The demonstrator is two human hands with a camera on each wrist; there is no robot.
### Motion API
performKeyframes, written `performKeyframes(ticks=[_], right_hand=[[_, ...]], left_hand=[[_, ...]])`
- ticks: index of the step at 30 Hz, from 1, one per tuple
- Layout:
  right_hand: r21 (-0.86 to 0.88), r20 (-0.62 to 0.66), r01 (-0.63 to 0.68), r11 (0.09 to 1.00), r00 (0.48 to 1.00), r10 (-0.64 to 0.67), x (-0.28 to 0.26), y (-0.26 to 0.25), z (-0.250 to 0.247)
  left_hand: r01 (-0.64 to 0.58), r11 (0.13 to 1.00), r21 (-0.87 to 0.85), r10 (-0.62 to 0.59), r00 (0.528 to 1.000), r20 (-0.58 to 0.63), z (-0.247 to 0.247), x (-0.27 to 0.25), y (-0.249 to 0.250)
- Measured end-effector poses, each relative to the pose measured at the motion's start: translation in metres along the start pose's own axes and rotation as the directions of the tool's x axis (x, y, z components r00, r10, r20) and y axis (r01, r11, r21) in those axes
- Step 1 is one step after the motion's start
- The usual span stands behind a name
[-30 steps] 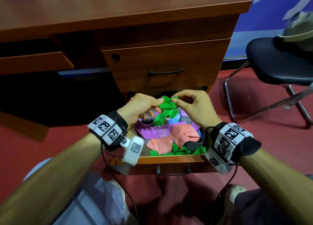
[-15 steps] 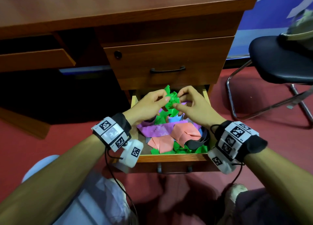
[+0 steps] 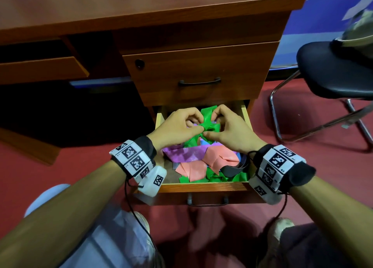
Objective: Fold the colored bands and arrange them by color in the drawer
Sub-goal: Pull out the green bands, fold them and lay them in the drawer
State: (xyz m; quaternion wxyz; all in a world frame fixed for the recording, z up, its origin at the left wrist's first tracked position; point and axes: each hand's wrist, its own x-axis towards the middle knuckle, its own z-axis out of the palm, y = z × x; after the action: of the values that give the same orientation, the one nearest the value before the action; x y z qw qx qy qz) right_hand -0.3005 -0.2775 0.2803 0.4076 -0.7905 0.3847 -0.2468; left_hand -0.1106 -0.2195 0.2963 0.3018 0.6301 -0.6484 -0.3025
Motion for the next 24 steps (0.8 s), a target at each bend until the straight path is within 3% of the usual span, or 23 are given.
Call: performKeyframes(ticks=[3, 9, 11, 16, 21, 24], right_hand=[[0.075, -0.029, -0.033, 0.997, 0.999, 0.035, -0.001, -0.002, 0.002], [0.273, 0.227, -0.134, 0.953, 0.971, 0.072, -0.002, -0.017, -0.009], [0.331, 0.182, -0.162, 0.930, 0.978, 0.105, 0.002, -0.017, -0.012], [0.157, 0.101, -0.132, 0.979, 0.988, 0.117, 0.005, -0.007, -0.008], [0.223, -0.159, -0.251, 0.942, 0.944, 0.289, 0.020, 0.011, -0.018], [0.184, -0.169, -0.244, 0.952, 0.946, 0.276, 0.023, 0.021, -0.018]], left_hand=[[-0.035, 0.999, -0.007, 0.036, 0.997, 0.068, 0.001, -0.001, 0.004], [-0.070, 0.983, 0.168, 0.063, 0.997, 0.049, -0.006, -0.002, 0.003], [-0.089, 0.968, 0.236, 0.083, 0.996, 0.034, -0.006, -0.002, 0.004], [-0.101, 0.979, 0.179, 0.120, 0.987, -0.102, -0.005, -0.006, 0.006], [-0.228, 0.967, 0.115, 0.245, 0.955, -0.166, -0.009, -0.016, 0.018], [-0.268, 0.955, 0.126, 0.288, 0.941, -0.178, -0.007, -0.019, 0.023]])
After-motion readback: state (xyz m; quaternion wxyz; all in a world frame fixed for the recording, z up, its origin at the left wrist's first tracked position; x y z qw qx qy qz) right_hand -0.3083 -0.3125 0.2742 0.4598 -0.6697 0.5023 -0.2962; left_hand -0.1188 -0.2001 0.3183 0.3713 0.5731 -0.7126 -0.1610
